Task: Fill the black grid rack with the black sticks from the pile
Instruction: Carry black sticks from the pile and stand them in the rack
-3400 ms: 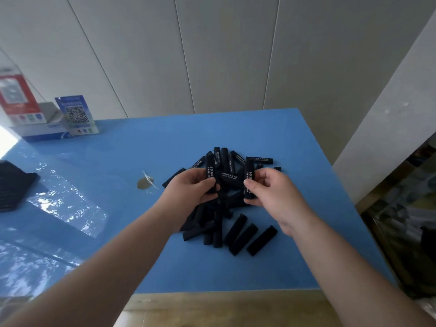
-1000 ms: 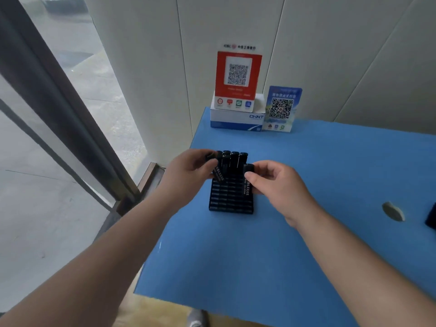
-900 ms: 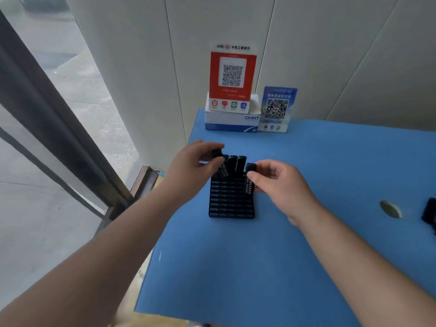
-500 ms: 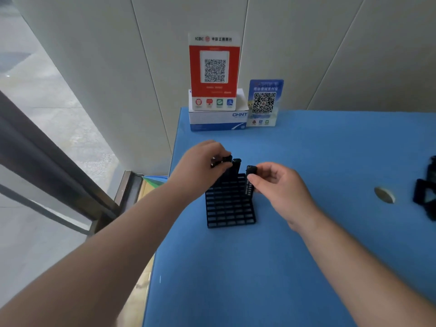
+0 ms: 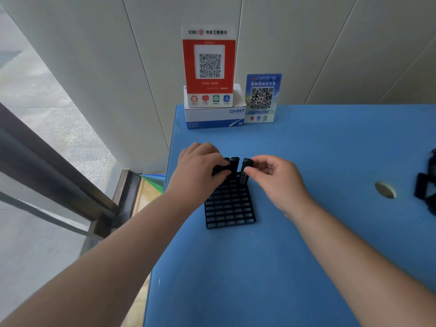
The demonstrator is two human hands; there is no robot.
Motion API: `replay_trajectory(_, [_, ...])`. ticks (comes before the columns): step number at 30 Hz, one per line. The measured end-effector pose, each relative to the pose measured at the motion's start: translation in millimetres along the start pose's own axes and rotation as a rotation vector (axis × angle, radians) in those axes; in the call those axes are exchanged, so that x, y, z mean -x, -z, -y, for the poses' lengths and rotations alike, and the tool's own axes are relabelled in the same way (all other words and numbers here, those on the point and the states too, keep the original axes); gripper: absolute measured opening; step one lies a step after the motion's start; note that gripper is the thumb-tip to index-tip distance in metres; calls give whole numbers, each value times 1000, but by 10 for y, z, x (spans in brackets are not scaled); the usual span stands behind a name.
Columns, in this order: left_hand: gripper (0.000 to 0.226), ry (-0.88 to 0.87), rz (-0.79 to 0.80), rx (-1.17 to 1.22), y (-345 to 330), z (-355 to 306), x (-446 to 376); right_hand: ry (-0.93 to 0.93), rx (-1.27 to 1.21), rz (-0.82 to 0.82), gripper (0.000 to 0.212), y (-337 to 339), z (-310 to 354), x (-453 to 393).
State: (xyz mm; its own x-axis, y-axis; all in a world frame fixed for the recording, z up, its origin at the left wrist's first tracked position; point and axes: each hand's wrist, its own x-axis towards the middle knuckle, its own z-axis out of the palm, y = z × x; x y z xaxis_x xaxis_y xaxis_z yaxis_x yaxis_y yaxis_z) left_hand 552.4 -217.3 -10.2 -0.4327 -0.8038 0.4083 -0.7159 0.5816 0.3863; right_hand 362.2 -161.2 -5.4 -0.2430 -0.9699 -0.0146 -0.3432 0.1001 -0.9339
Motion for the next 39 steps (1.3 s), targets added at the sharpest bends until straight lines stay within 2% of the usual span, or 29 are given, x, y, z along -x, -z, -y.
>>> replay_trajectory(5, [19,74,-56,114,71,64,74,124,226,17,20,-87,-21,-89])
replay_trajectory(8, [18,136,-67,142,112,103,129,147,265,23,13,-130,-40,-129])
replay_trajectory(16, [16,176,-35,131,172,107,259,240,375,-5,15,-197,-27,-131])
replay_trajectory(24, [23,133,-7,109,255,87,284,149,388,-66,8,-255,-68,-61])
replay_trajectory(28, [26,99,1,88,286,86,286,81,386,-93,20,-153,-146,44])
replay_trajectory(33, [36,112,17,51,368,-3,276,88,409,-130,27,129,-178,260])
replay_trajectory(39, [32,-36,-35,44,454,-486,246,156,505,-187,28,699,-105,673])
